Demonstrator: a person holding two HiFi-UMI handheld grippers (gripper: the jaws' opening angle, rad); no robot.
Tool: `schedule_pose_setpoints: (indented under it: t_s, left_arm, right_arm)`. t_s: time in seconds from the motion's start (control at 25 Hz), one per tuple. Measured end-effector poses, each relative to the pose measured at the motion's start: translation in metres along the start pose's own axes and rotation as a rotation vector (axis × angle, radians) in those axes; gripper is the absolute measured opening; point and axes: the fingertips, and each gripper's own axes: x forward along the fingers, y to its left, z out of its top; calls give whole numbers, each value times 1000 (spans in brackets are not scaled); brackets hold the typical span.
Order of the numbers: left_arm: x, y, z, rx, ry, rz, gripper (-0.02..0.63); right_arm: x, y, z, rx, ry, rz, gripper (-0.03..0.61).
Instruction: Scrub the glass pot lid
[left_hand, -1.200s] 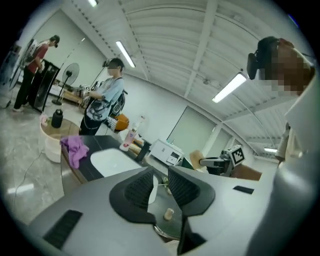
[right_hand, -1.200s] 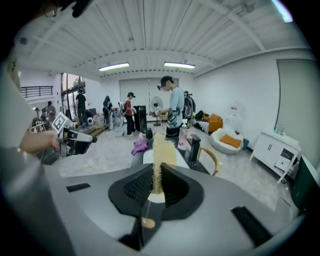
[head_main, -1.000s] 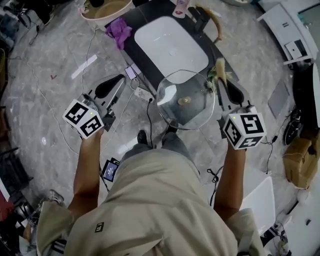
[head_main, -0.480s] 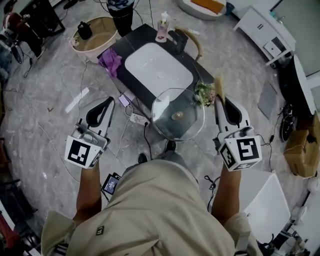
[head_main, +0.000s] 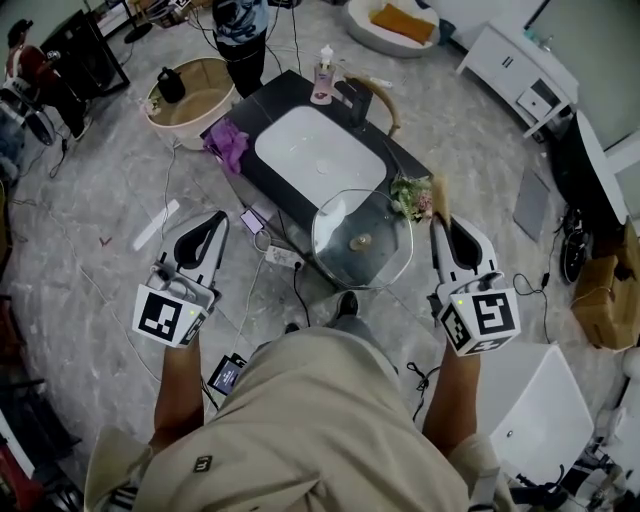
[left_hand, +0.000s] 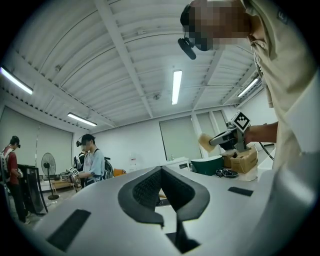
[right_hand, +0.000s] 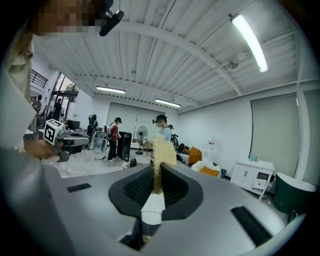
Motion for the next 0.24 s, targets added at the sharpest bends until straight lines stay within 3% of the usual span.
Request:
schedule_pose_setpoints:
  t_s: [0.24]
  left_arm:
    - [-11, 7, -2, -14, -4, -5, 15]
  right_arm:
    - [-6, 9, -1, 11, 6, -22, 38]
